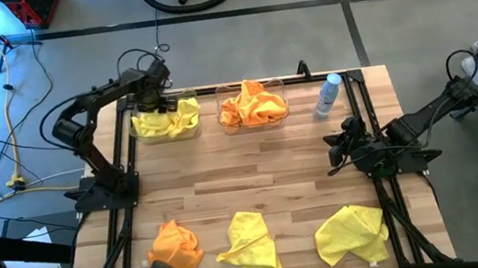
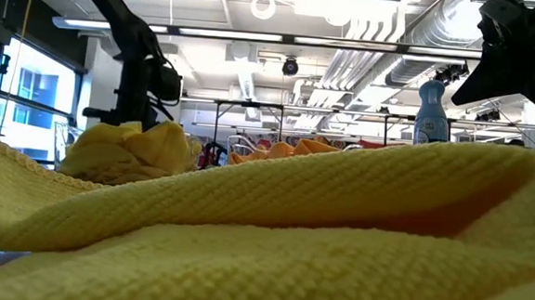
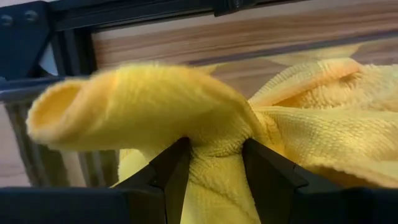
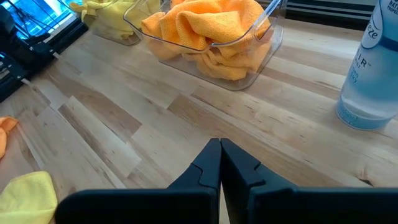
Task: Sort microfiber towel by color & place in baskets
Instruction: Put the yellow microfiber towel into the left transparent bin
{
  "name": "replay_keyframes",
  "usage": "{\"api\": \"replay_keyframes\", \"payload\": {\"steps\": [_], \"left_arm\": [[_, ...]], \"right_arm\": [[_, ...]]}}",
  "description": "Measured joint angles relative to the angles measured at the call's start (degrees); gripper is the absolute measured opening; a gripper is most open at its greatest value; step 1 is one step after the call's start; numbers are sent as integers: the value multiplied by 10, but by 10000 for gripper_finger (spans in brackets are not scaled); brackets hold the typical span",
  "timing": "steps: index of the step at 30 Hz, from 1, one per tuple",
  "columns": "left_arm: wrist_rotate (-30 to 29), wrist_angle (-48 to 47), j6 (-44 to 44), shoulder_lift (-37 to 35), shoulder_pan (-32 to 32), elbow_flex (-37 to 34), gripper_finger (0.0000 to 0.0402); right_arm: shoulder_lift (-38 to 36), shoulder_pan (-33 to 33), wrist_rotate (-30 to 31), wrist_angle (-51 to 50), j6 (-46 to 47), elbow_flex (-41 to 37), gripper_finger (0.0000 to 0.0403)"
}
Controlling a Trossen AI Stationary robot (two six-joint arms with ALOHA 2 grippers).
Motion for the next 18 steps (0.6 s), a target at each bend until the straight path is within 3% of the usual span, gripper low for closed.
{"api": "replay_keyframes", "payload": {"steps": [8, 18], "left_arm": [[4, 5, -9, -2, 0, 0, 139], [3, -16, -85, -168, -12, 0, 139]], "right_arm": [[0, 0, 0, -5, -10, 0, 0], [0, 0, -7, -5, -12, 0, 0]]}}
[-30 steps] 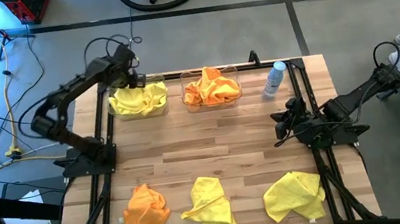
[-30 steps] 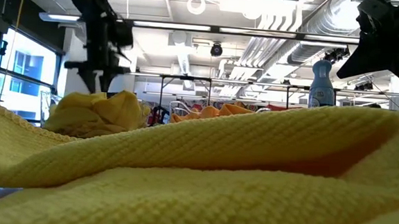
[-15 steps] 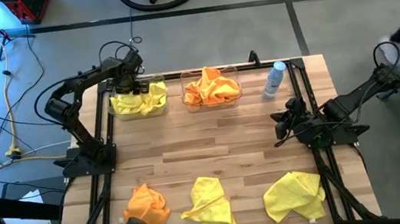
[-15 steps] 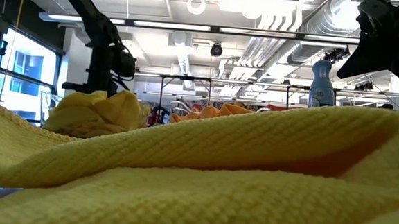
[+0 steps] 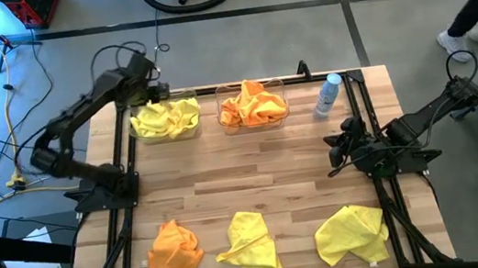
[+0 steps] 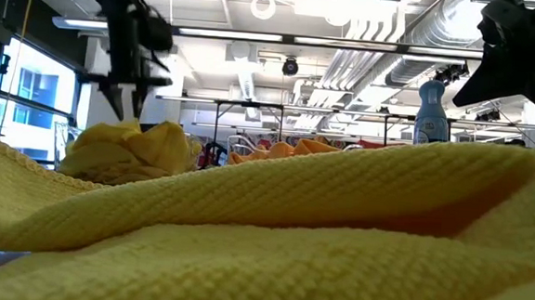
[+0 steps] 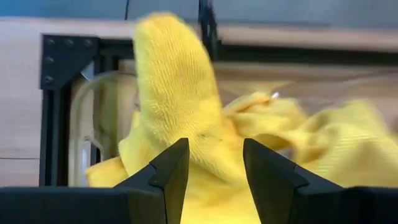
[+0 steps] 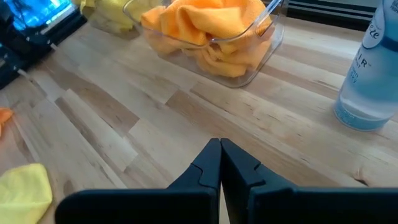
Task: Sort microfiber towel by color & place in baskets
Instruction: Put the yellow microfiber towel into the left transparent bin
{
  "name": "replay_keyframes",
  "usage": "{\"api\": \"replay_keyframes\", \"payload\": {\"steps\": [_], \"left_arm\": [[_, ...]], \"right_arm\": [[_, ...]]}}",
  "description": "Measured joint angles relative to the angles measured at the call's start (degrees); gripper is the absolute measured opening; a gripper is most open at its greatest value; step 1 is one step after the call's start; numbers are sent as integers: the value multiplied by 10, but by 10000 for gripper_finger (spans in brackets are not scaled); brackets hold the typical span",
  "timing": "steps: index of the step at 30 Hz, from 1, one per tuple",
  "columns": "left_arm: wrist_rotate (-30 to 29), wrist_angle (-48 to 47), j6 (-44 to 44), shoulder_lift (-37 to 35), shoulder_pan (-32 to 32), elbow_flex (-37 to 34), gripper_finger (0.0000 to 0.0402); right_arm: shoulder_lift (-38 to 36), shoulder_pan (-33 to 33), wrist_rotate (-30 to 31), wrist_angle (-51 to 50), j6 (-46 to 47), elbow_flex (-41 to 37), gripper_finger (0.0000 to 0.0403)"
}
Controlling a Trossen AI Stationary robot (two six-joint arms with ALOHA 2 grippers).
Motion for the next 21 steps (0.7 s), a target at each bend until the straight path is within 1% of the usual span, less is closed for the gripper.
{"api": "replay_keyframes", "payload": {"steps": [5, 9, 12, 15, 18, 21], "left_arm": [[-6, -8, -38, -71, -36, 0, 139], [-6, -39, -42, -109, -96, 0, 139], [-8, -49, -69, -131, -166, 0, 139], [-15, -56, -119, -142, -247, 0, 135], [-24, -59, -166, -139, -334, 0, 128], [-51, -59, -228, -125, -429, 0, 121]], "right_arm": [[0, 0, -26, 0, -19, 0, 0], [0, 0, -48, 0, -18, 0, 0], [0, 0, -52, 1, -18, 0, 0], [0, 0, -54, 1, -18, 0, 0], [0, 0, -54, 1, -18, 0, 0], [0, 0, -54, 1, -18, 0, 0]]}}
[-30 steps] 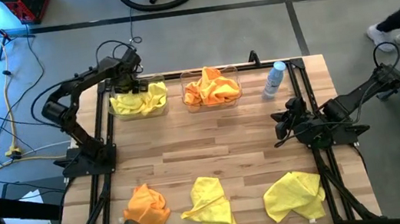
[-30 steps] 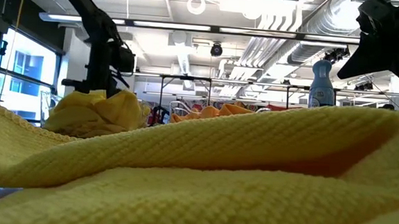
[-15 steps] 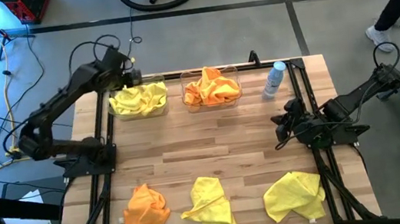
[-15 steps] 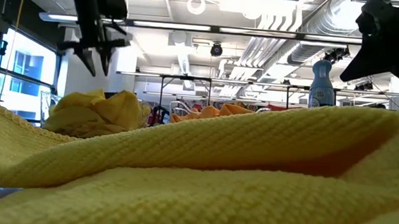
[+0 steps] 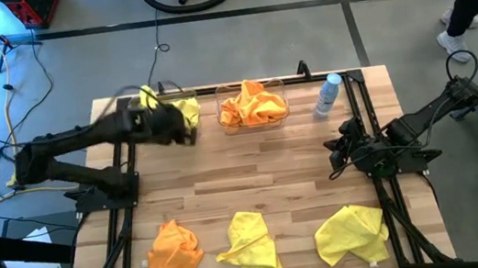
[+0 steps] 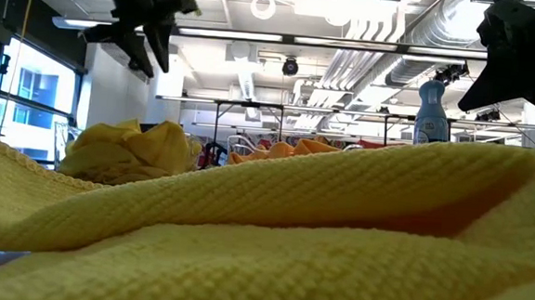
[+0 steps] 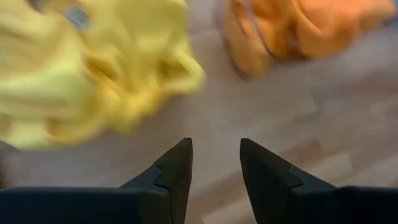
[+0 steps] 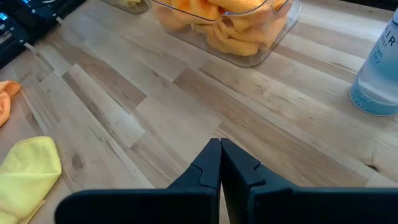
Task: Sort microfiber towel by color & place in baskets
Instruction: Put the yellow microfiber towel into the left transparent bin
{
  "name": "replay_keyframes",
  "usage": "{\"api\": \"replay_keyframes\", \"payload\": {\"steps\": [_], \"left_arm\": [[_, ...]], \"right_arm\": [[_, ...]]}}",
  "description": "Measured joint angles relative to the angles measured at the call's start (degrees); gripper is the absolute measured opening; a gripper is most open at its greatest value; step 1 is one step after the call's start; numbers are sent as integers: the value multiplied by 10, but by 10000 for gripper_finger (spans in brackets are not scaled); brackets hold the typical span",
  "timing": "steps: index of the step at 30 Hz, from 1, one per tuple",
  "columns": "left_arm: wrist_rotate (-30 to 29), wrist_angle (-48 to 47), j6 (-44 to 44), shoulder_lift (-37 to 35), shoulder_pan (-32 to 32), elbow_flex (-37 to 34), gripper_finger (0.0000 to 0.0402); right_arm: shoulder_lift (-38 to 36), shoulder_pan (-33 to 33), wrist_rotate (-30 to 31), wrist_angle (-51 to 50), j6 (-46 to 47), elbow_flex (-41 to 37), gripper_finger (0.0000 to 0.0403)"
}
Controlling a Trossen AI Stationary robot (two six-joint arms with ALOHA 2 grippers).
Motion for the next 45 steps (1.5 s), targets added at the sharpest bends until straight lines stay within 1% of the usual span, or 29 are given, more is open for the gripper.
{"api": "replay_keyframes", "payload": {"steps": [4, 10, 14, 17, 20, 22, 25, 27, 31, 33, 36, 39, 41, 43, 45], "left_arm": [[-31, 0, -91, 20, -109, 0, 113], [-33, -9, -224, 56, -238, 0, 105], [-32, -27, -295, 84, -296, 0, 97], [-15, -37, -326, 103, -323, 0, 92], [1, -41, -348, 118, -347, 0, 90], [5, -41, -346, 128, -363, 0, 90], [7, -30, -291, 139, -384, 0, 90], [8, -13, -250, 146, -396, 0, 90], [8, 8, -178, 154, -420, 0, 90], [1, 6, -154, 157, -432, 0, 90], [-22, 5, -118, 155, -455, 0, 90], [-43, 6, -96, 146, -476, -15, 90], [-47, 7, -95, 133, -485, -37, 90], [-47, 14, -94, 115, -493, -64, 90], [-45, 39, -94, 87, -500, -97, 90]], "right_arm": [[0, 0, 0, 0, 0, 0, 0], [0, 0, 0, 0, -9, 0, 0], [0, 0, -1, 0, -10, 0, 0], [0, 0, -2, 0, -12, 0, 0], [0, 1, -15, 8, -34, 0, 0], [1, 1, -30, 26, -52, 0, 0], [11, 1, -46, 80, -85, 0, 0], [25, 1, -51, 135, -101, 0, 0], [71, 1, -64, 264, -140, 5, 0], [109, 1, -70, 275, -151, 33, 0], [178, 1, -72, 232, -151, 103, 0], [260, 1, -95, 137, -135, 200, 0], [317, 1, -137, 46, -90, 272, 0], [372, 1, -197, -63, -20, 341, 0], [420, 6, -236, -168, 46, 397, 0]]}}
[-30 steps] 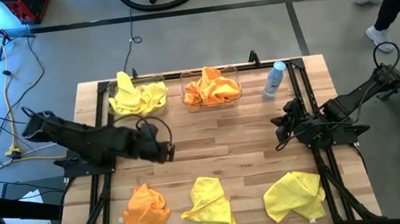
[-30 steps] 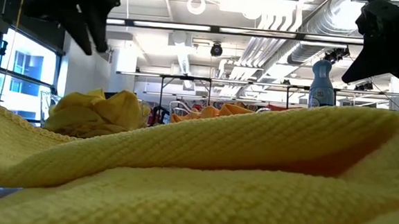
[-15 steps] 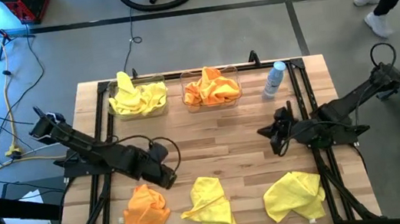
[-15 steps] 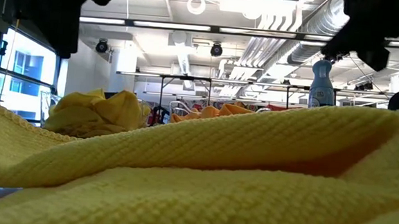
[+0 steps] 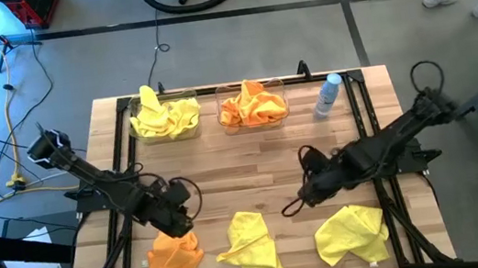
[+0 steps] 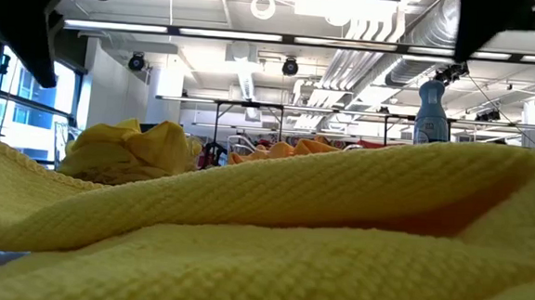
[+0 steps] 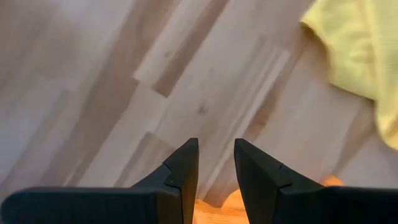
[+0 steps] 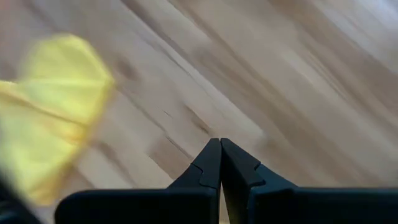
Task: Sort microfiber towel by color & place in baskets
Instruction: Put the yellow microfiber towel into the left transparent bin
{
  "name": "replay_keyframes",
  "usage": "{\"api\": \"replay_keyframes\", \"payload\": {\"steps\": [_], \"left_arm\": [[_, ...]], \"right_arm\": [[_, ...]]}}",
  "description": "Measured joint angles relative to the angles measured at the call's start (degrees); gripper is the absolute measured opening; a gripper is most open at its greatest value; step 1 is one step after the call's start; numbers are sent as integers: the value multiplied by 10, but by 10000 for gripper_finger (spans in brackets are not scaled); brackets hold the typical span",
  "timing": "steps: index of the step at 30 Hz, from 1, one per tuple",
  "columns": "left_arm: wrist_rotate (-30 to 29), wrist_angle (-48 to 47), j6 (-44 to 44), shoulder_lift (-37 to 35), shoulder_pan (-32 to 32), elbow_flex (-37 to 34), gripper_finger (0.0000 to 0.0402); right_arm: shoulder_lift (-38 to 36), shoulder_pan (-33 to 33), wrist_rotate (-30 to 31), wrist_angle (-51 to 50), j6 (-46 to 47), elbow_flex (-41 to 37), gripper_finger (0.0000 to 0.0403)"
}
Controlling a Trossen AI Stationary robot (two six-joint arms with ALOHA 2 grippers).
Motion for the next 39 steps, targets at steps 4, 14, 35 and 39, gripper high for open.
{"api": "replay_keyframes", "payload": {"steps": [4, 14, 35, 39], "left_arm": [[2, 72, 19, -67, -11, -65, 90], [3, 123, 67, -170, -13, -116, 90], [-4, 302, 136, -174, 87, -116, 105], [-2, 330, 140, -166, 106, -116, 141]], "right_arm": [[65, 37, -26, -111, 120, 57, 0], [115, 190, -99, -122, 425, 37, 72], [108, 280, -243, 299, 534, -282, 234], [106, 276, -228, 276, 516, -284, 213]]}}
